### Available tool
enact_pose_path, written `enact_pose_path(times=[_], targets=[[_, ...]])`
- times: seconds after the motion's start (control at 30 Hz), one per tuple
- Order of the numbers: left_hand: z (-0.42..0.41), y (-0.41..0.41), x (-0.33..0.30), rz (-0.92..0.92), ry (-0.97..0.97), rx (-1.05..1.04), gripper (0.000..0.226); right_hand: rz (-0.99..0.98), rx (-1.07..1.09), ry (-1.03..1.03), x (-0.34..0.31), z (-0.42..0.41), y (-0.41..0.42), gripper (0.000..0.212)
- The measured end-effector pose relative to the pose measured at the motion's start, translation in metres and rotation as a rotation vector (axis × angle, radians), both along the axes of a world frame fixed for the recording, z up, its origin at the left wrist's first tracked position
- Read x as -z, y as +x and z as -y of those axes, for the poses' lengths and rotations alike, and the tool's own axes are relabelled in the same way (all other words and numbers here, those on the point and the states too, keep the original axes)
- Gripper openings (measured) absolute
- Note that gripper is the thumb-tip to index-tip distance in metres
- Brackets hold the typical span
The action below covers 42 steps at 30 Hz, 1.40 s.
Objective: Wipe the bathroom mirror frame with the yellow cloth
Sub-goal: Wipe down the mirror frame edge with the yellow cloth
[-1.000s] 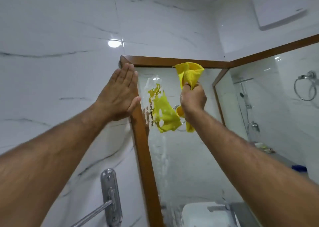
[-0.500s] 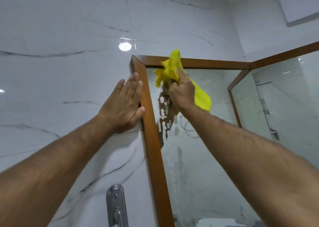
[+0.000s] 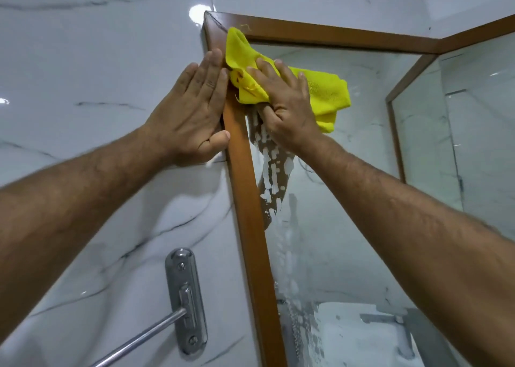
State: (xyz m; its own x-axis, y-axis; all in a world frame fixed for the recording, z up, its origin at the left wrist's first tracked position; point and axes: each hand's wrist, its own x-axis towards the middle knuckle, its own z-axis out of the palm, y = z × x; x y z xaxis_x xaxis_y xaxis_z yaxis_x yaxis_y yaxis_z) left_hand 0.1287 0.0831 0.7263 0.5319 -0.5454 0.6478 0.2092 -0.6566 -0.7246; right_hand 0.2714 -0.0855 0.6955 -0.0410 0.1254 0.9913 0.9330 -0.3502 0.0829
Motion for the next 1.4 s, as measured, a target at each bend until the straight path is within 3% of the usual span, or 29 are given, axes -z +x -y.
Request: enact_pose_path(times=[0.3, 0.47, 0.57, 0.7, 0.8, 0.9, 1.07, 1.17, 1.3, 1.4], targets=[[-0.005, -0.006, 0.031, -0.055, 0.074, 0.023, 0.095, 0.032, 0.062, -0.184, 0.130, 0.016, -0.003, 0.070], [-0.005, -0.006, 0.034, -0.040, 0.069, 0.038, 0.095, -0.047, 0.140, -0.169, 0.076, 0.013, -0.008, 0.074], [-0.007, -0.001, 0.035, -0.028, 0.074, 0.041, 0.096, -0.066, 0.073, -0.098, 0.066, 0.007, -0.010, 0.074], [-0.009, 0.001, 0.046, -0.041, 0.057, 0.061, 0.096, -0.043, 0.016, -0.103, 0.145, 0.005, -0.009, 0.072], [-0.003, 0.001, 0.075, -0.072, 0.015, 0.087, 0.095, -0.045, 0.032, -0.231, 0.211, 0.015, -0.014, 0.068], [0.003, 0.000, 0.102, -0.095, -0.022, 0.120, 0.092, -0.059, 0.035, -0.338, 0.205, 0.025, -0.013, 0.067], [0.003, 0.003, 0.117, -0.080, -0.011, 0.079, 0.091, -0.007, 0.065, -0.252, 0.162, 0.015, -0.012, 0.068], [0.004, 0.003, 0.134, -0.101, -0.024, 0.091, 0.088, -0.015, 0.051, -0.205, 0.201, 0.010, -0.012, 0.066], [0.008, -0.002, 0.153, -0.144, -0.070, 0.102, 0.086, -0.014, 0.122, -0.330, 0.285, 0.015, -0.014, 0.065], [0.012, -0.008, 0.159, -0.162, -0.071, 0.072, 0.085, 0.002, 0.205, -0.385, 0.277, 0.020, -0.011, 0.068]])
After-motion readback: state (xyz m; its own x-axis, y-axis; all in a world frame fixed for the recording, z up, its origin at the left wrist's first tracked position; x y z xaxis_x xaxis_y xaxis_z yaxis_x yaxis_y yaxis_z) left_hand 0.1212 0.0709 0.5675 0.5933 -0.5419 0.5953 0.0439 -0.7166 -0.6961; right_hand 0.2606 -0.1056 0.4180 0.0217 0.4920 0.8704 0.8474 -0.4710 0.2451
